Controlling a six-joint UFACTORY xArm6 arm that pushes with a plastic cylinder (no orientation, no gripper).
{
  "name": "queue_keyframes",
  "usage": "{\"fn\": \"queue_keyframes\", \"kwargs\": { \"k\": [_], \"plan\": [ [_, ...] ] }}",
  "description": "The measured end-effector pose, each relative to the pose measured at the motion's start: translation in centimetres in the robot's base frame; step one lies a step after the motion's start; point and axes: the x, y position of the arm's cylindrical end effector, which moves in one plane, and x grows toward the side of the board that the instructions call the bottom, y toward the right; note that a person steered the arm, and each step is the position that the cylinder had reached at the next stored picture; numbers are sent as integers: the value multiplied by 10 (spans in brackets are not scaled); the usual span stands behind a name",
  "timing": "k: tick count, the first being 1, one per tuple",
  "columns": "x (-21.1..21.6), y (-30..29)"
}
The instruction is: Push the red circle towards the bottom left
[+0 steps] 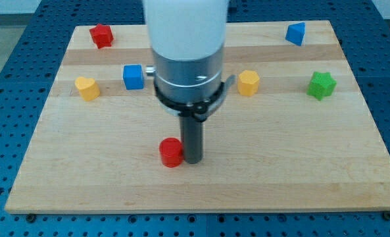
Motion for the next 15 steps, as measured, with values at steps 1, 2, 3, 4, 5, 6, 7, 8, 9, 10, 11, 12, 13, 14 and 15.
{"fn": "queue_keyframes", "kwargs": {
  "k": [1,2,3,4,5,6,7,8,9,10,11,12,13,14,15],
  "plan": [
    [0,-23],
    [-9,-35],
    [-18,-47],
    [-18,-59],
    [-18,-77],
    [-18,-92],
    [-16,-95],
    [-7,-95],
    [-1,-98],
    [5,-100],
    [12,-101],
    [13,-111],
    [13,-125],
    [13,-137],
    [13,-144]
  ]
}}
